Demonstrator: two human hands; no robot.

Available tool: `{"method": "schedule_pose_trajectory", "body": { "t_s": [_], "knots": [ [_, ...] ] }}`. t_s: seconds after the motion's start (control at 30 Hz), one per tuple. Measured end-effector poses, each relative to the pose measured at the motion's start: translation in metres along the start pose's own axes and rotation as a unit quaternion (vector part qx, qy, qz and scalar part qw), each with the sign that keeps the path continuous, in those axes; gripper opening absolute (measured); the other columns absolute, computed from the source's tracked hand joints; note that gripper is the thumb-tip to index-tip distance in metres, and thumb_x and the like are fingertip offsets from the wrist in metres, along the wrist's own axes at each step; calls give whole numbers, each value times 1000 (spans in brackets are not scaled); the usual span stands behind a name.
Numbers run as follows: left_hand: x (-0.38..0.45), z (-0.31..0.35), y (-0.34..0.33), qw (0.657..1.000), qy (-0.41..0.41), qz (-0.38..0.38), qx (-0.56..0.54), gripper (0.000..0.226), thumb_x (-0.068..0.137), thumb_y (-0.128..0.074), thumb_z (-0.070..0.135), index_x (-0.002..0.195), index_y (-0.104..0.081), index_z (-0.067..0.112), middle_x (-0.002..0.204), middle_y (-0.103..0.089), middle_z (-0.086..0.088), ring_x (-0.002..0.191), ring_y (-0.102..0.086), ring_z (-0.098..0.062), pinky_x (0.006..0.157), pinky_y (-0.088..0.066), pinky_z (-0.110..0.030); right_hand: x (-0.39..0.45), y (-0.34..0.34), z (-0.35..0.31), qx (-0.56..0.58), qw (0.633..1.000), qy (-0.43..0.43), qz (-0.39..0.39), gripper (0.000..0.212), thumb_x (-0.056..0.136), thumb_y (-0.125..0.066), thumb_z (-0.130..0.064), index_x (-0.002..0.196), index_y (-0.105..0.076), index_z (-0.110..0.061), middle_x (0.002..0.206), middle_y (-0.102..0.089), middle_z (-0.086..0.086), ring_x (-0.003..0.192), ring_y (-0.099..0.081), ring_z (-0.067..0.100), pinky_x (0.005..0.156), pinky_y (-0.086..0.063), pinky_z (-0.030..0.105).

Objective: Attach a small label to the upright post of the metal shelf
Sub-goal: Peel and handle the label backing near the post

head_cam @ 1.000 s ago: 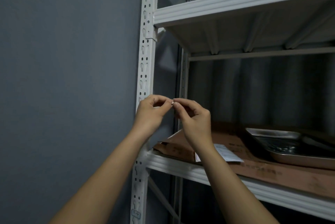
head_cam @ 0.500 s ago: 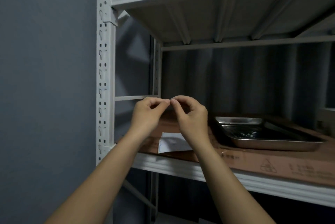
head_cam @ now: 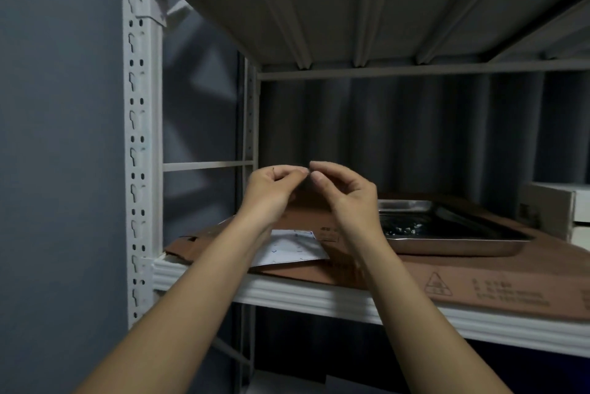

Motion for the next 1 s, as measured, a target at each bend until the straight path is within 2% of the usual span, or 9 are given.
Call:
{"method": "schedule_pose_trajectory", "body": {
  "t_s": [0.07, 0.23, 0.3, 0.4, 0.5, 0.63, 0.77, 0.87, 1.0],
  "knots": [
    [2, -3, -6, 1000, 3, -11, 12, 11, 87, -63, 13, 82, -72, 16, 83, -71, -3, 87, -64, -15, 78, -50, -27, 2, 8, -4, -78, 996, 52, -2, 12, 85, -69, -7, 95, -75, -10, 95, -71, 1, 90, -64, -1, 79, -48, 11],
    [4, -7, -18, 998, 20, -56, 5, 18, 90, -59, 16, 78, -71, 22, 86, -71, 4, 93, -63, -11, 71, -49, -22, 13, 24, -8, -230, 953, 197, 0, 9, 81, -73, -9, 90, -76, -8, 86, -71, 3, 84, -63, 5, 77, -48, 12],
    [6, -9, -23, 998, 25, -64, -6, 21, 91, -59, 16, 77, -72, 23, 87, -71, 4, 93, -63, -11, 71, -48, -22, 16, 29, -6, -295, 926, 237, -7, 10, 82, -69, -9, 89, -75, -7, 86, -70, 5, 81, -63, 9, 75, -49, 17],
    [7, -14, -36, 995, 33, -89, 13, 16, 92, -57, 19, 96, -72, 16, 99, -70, -2, 91, -60, -9, 72, -48, -21, 18, 37, -1, -423, 869, 255, -7, 14, 85, -59, -11, 89, -71, -5, 85, -68, 10, 79, -63, 25, 70, -49, 33],
    [9, -21, -45, 995, 10, -83, 48, 14, 91, -59, 22, 96, -72, 20, 97, -71, 4, 86, -62, -7, 68, -47, -16, 23, 53, 10, -435, 884, 171, 15, 13, 91, -56, -9, 95, -69, -7, 92, -67, 10, 85, -62, 25, 75, -51, 38],
    [13, -29, -49, 993, -33, -52, 97, 19, 89, -62, 30, 78, -71, 17, 78, -71, 0, 68, -61, -7, 72, -49, -21, 34, 84, 25, -399, 916, -8, 37, 14, 93, -59, -12, 102, -70, -13, 99, -68, 0, 90, -60, 11, 79, -47, 23],
    [20, -39, -56, 978, -43, -51, 196, 17, 89, -62, 27, 86, -62, 10, 71, -62, 3, 61, -57, -8, 70, -47, -26, 41, 106, 37, -398, 909, -121, 17, 13, 84, -68, -4, 82, -70, -17, 83, -66, -4, 88, -63, 13, 69, -43, 16],
    [21, -48, -62, 959, -36, -70, 271, 28, 83, -70, 23, 96, -47, 15, 86, -55, 4, 78, -55, -13, 71, -44, -29, 40, 116, 45, -467, 866, -175, -26, 10, 78, -78, -18, 79, -69, -14, 82, -67, 0, 85, -64, 18, 69, -48, 26],
    [19, -49, -66, 955, -38, -86, 283, 28, 88, -60, 43, 80, -57, 15, 66, -64, 4, 66, -62, -14, 73, -50, -33, 38, 121, 46, -574, 788, -202, -95, 16, 94, -59, -29, 97, -70, -17, 83, -62, 5, 76, -56, 22, 66, -44, 31]
  ]
}}
Point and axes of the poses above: each hand's wrist, its own x-axis towards the middle knuckle, its own y-axis out of the back of the hand, z = x × y, the point moved 3 cm from there along x, towards the middle knuckle
